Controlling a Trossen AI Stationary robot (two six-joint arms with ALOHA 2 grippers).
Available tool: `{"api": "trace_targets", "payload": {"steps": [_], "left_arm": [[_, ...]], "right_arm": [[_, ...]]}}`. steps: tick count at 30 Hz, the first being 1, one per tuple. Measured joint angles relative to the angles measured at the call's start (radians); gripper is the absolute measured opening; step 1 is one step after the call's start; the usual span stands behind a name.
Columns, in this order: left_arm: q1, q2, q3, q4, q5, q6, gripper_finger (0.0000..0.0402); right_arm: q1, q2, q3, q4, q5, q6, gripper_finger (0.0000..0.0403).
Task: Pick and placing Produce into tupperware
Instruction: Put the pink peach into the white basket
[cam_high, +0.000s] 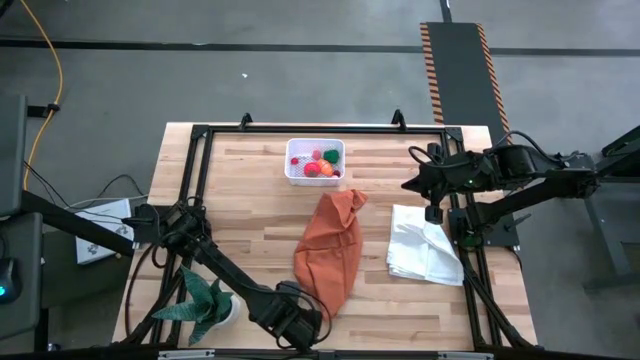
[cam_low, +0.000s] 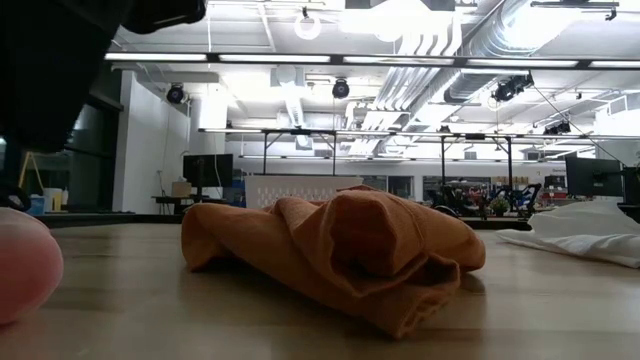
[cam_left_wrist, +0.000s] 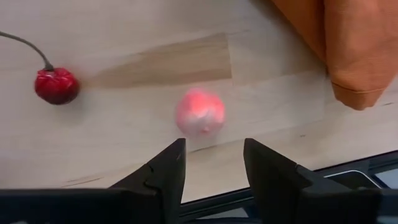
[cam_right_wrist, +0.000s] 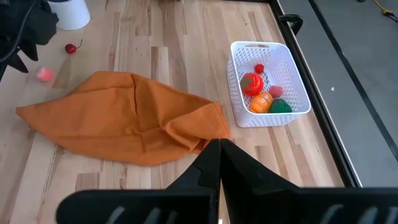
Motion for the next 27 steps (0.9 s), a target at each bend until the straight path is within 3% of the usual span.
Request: {"api": "trace_targets", "payload": {"steps": [11,27], "left_arm": [[0.0,0.0,-0.014,0.023,-0.034,-0.008,0.0152],[0.0,0.0,-0.014,0.002,-0.007,-0.028,0.0152]], "right_arm": [[0.0,0.0,0.0,0.0,0.001,0.0,0.0],[0.0,0.0,0.0,0.0,0.001,-0.003,0.0]]}}
